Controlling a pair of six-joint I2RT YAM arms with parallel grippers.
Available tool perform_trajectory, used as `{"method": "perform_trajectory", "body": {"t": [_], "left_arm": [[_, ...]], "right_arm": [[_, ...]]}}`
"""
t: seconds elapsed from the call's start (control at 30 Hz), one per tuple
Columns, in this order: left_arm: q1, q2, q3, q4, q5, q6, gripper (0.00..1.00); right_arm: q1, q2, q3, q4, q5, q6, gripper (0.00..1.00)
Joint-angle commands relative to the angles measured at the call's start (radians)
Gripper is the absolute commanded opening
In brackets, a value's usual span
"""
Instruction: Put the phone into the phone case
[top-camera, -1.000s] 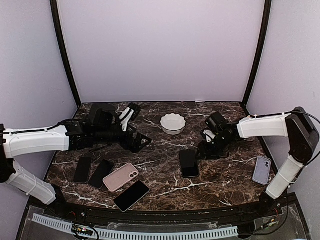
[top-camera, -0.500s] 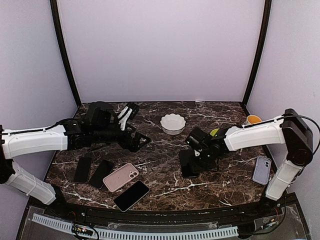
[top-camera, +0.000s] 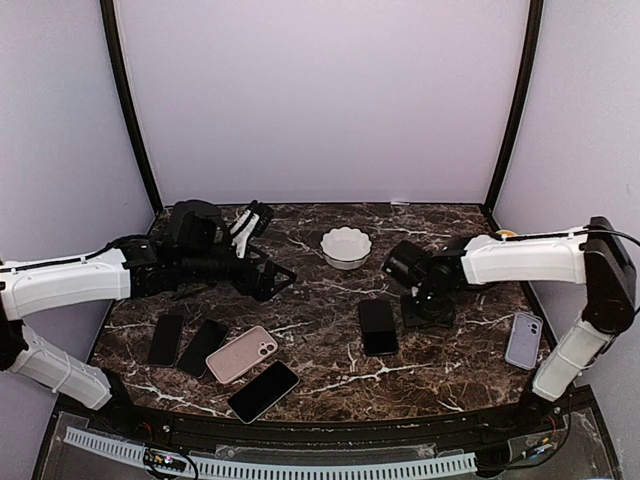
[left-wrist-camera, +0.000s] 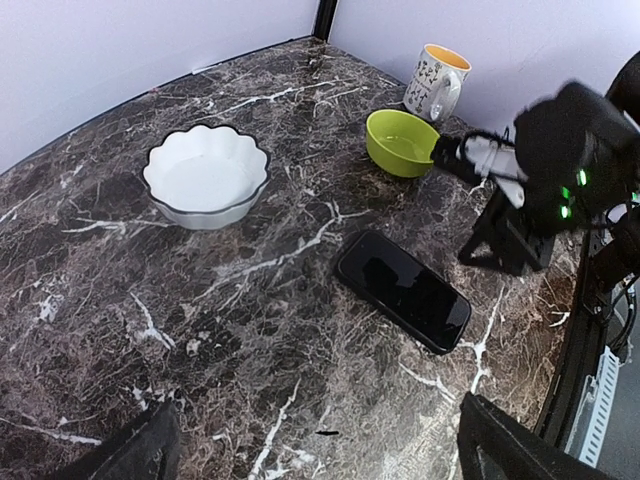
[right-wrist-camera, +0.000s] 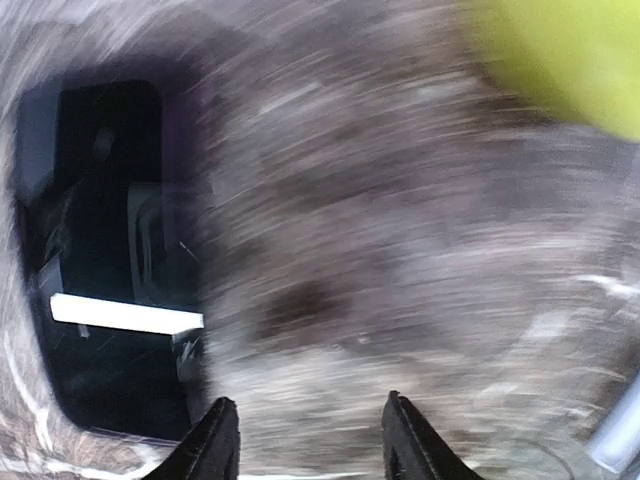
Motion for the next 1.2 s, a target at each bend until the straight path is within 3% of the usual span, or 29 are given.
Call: {"method": "perform_trajectory", "body": {"t": [0.0, 0.13, 0.23, 0.33, 0.5, 0.7, 0.83, 0.97, 1.17], "left_arm": [[0.011, -0.078, -0.001, -0.022, 0.021, 0.021, 0.99], [0.014, -0.114, -0.01, -0.009, 0.052, 0.024, 0.99], [0.017, -0.118, -0.008, -0.013, 0.083, 0.02, 0.99], [0.021, -0.121, -0.007, -0.012, 0.111, 0.012, 0.99], [0.022, -0.13, -0.01, -0.008, 0.126, 0.013, 0.99], [0.034, -0.137, -0.012, -0.001, 0.144, 0.007, 0.99], [0.058, -0.138, -0.014, 0.008, 0.172, -0.008, 0.99], [0.068, -0.135, -0.017, 0.01, 0.172, -0.01, 0.99], [0.079, -0.127, -0.021, 0.018, 0.176, -0.015, 0.99]], "right_arm": [[-0.249, -0.187, -0.035, -0.161, 0.09, 0.006, 0.53], [-0.489, -0.289, -0.158, -0.191, 0.125, 0.016, 0.64], [-0.681, -0.355, -0.271, -0.098, 0.061, -0.045, 0.68], [-0.809, -0.354, -0.324, 0.032, 0.007, -0.095, 0.64], [-0.886, -0.251, -0.337, 0.085, 0.037, -0.128, 0.54], [-0.887, -0.189, -0.346, 0.121, 0.022, -0.148, 0.03], [-0.836, -0.231, -0.27, 0.02, 0.086, -0.124, 0.0], [-0.698, -0.299, -0.12, -0.15, 0.165, -0.067, 0.0], [-0.284, -0.285, 0.088, -0.349, 0.196, 0.157, 0.0]]}}
